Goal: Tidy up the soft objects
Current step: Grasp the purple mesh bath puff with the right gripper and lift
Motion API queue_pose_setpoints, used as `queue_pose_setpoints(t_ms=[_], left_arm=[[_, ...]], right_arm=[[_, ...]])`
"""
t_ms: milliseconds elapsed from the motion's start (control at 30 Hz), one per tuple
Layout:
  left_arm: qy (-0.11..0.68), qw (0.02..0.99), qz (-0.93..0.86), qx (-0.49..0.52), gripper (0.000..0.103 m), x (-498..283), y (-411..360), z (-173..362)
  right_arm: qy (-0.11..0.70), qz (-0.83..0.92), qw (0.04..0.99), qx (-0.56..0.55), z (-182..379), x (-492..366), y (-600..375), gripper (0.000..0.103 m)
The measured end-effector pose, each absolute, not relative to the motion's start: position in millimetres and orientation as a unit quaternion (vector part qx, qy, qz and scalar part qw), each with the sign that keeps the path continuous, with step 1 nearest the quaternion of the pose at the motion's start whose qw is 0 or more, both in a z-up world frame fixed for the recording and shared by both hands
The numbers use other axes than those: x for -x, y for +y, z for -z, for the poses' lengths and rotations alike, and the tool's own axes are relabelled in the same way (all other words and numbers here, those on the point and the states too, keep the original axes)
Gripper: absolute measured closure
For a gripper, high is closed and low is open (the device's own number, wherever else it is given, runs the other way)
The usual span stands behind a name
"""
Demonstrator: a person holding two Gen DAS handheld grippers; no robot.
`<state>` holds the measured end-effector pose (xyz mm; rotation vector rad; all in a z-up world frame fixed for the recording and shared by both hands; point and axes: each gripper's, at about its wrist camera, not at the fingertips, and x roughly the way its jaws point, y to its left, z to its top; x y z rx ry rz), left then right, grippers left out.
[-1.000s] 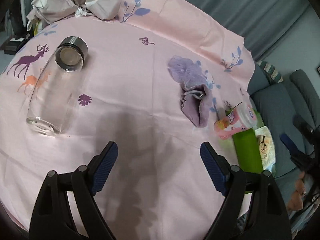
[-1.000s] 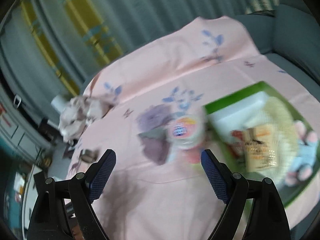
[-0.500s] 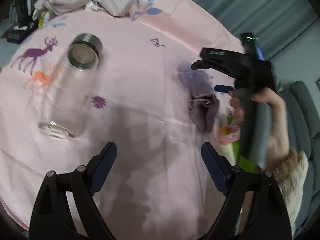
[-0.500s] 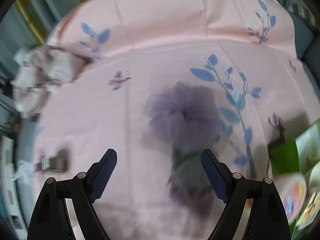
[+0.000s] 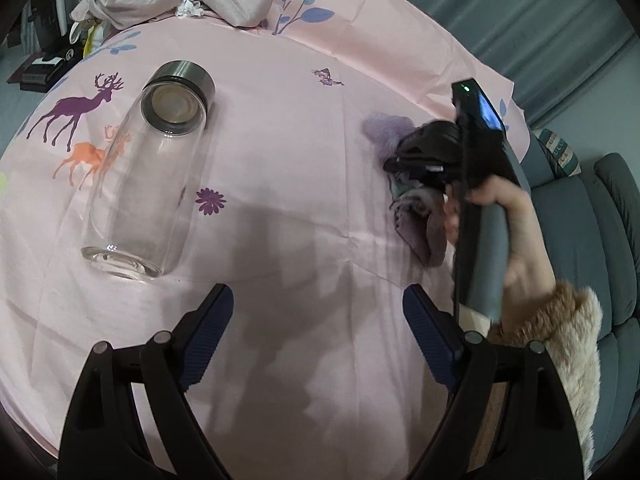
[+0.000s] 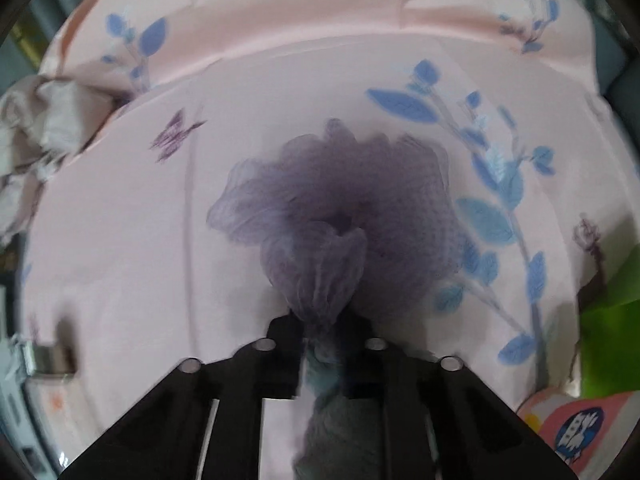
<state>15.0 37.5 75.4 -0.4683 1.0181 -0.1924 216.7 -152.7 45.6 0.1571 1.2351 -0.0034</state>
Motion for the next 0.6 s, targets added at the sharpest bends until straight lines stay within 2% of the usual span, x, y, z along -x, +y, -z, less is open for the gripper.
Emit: queue_pose_setpoints(t_ms=[200,400,600], left_arm=[[0.470,0.853,0.070,0.214,0.017,-11,41,-79],[0.452,0.862,0.079,0.214,0.017,-2,46,-89],[0.441,0.868,0.073,0.217,0.017,2,54,-95]], right_arm=[[0.573,-0.088,0.811,-0.082,-63,-173,-139,0.091],[0.501,-0.178,0.841,-0.096,-121,-111,-132,0.091],[0.478,-0.179,0.859,-0.024,-127,-39,-129,0.091]])
